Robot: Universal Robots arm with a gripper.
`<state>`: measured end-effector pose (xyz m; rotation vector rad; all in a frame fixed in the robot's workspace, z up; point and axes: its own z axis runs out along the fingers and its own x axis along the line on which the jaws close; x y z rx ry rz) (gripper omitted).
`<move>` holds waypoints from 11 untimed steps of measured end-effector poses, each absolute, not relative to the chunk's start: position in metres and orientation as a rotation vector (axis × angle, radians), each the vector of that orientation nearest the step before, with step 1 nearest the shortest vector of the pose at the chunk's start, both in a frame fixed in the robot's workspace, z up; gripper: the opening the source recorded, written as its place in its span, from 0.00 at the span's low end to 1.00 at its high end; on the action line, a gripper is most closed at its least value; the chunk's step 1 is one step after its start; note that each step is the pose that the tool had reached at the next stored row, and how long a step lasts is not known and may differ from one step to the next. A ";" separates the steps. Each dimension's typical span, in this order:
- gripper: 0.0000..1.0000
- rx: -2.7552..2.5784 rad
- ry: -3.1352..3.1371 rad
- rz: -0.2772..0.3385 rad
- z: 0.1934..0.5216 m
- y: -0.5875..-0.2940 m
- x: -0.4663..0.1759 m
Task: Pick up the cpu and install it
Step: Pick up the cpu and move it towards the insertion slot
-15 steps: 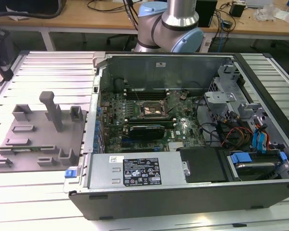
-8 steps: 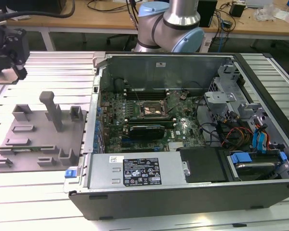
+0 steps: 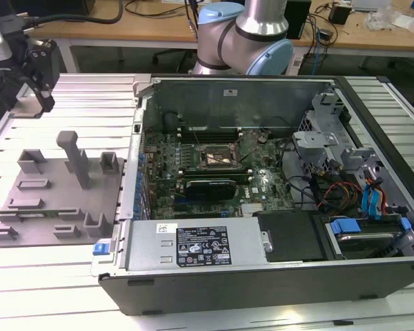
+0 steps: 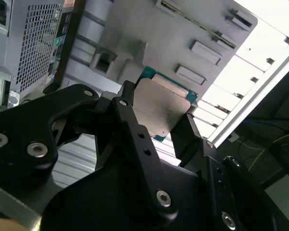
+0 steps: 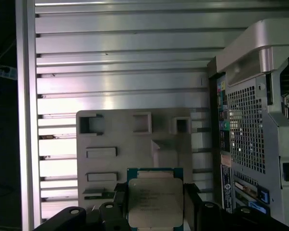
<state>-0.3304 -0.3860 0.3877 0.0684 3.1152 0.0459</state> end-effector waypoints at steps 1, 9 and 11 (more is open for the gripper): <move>0.55 0.068 3.115 0.046 0.388 -0.385 -0.325; 0.55 0.067 3.115 0.046 0.388 -0.379 -0.300; 0.55 0.066 3.115 0.046 0.388 -0.377 -0.288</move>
